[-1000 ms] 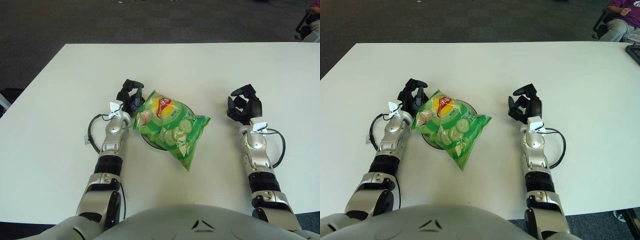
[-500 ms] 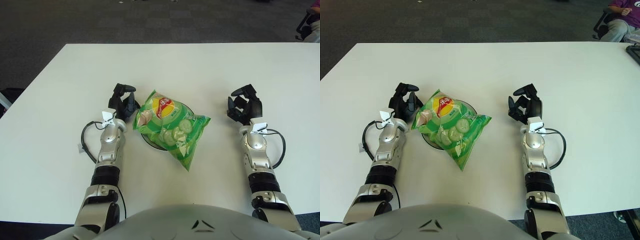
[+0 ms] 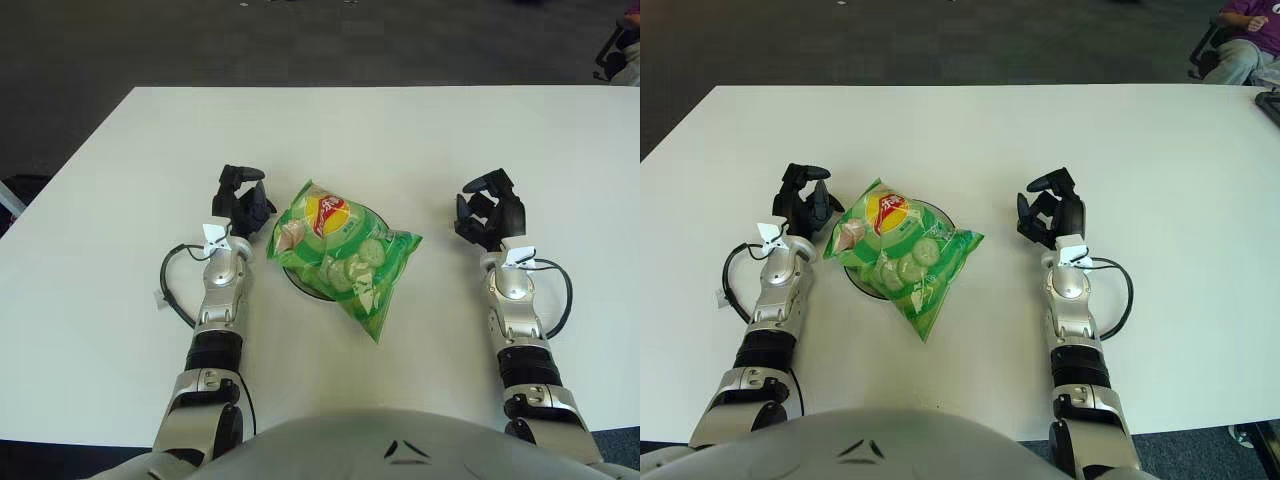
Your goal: Put the snack into the plate.
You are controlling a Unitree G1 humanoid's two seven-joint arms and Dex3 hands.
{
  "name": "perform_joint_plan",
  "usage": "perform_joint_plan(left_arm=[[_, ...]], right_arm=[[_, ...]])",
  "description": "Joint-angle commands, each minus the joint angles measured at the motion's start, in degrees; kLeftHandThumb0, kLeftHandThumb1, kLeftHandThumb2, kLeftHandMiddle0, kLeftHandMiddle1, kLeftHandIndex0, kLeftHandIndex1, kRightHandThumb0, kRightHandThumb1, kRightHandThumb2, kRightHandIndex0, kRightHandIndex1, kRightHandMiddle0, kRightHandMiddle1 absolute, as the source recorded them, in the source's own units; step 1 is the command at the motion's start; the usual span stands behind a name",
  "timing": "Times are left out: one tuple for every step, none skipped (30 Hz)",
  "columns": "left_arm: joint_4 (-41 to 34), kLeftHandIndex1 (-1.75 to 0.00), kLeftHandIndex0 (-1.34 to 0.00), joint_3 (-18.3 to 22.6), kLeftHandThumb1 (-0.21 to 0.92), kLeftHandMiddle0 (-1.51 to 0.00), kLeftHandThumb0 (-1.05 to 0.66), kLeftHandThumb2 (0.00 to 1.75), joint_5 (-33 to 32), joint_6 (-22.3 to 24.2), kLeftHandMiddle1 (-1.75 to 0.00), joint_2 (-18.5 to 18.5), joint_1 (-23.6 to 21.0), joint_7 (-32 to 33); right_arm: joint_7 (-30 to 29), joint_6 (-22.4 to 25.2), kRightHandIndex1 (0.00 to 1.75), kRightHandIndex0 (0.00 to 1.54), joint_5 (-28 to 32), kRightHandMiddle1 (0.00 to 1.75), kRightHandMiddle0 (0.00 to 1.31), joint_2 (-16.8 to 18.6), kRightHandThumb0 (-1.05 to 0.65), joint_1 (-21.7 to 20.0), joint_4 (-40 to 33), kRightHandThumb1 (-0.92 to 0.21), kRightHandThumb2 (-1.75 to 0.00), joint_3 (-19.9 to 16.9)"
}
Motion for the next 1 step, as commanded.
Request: perform_joint_plan(left_arm=[[1.04,-1.75,-0.3,-0.07,0.76,-0.88,-0.37,0.73,0.48,-0.94,-1.75,-0.45,-0.57,0.64]], right_arm=[[0.62,0.67,1.75,0.87,0.85,1.75,0.35,2.13,-0.38,3.7,1.76,-0.67,-0.84,0.39]])
